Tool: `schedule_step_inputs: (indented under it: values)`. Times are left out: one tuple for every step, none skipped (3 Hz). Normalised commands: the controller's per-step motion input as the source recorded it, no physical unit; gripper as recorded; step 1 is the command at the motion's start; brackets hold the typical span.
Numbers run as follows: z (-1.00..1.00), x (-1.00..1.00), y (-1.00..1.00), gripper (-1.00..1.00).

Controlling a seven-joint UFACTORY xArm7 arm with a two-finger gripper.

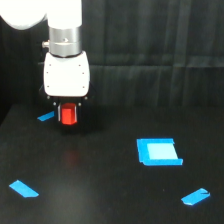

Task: Pick up the red object from the table

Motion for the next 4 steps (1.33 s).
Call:
schedule_step_inputs:
  values:
    - [1.00,0.18,0.00,-0.99]
    - [0.93,0.13,-0.07,-0.95]
    - [0.86,0.00,-0.16,-0.84]
    - [0.78,0.10,0.02,-0.88]
